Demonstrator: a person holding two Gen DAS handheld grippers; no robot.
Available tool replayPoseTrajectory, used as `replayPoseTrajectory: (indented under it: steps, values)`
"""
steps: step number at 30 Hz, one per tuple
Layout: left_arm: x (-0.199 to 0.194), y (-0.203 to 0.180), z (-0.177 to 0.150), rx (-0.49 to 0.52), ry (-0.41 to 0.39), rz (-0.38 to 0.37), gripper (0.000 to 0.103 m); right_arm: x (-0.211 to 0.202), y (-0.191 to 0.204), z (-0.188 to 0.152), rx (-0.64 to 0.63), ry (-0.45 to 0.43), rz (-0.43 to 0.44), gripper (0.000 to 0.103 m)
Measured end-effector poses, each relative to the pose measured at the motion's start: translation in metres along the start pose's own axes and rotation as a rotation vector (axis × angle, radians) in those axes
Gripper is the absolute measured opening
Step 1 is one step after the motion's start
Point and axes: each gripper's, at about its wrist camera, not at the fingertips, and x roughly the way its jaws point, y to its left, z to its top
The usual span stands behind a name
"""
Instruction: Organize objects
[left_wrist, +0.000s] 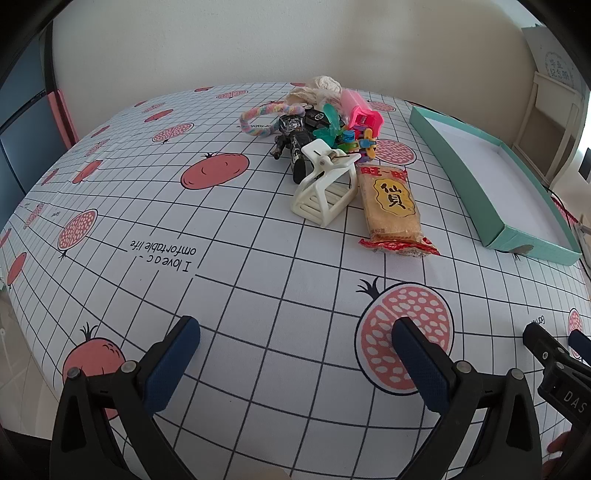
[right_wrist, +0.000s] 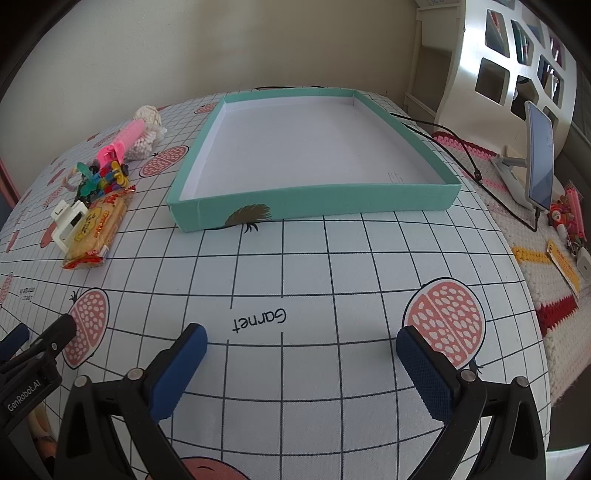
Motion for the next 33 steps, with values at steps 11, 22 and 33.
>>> replayPoseTrajectory:
  steps: [11, 22, 33]
  values:
    - [-0.0014, 0.0035, -0.0003, 0.000, 0.003, 0.001, 0.103, -0.0002, 0.0001, -0.0003, 0.000, 0.000, -0.001, 0.103]
    - [-0.0009, 0.0036, 0.0003, -0.001, 0.004, 0.003, 0.103, -0.0001, 0.0002, -0.0002, 0.000, 0.001, -0.001, 0.103]
    - [-0.0008, 0.0039, 0.0003, -0.003, 0.005, 0.006, 0.103, -0.0001, 0.0002, -0.0002, 0.000, 0.002, -0.001, 0.103]
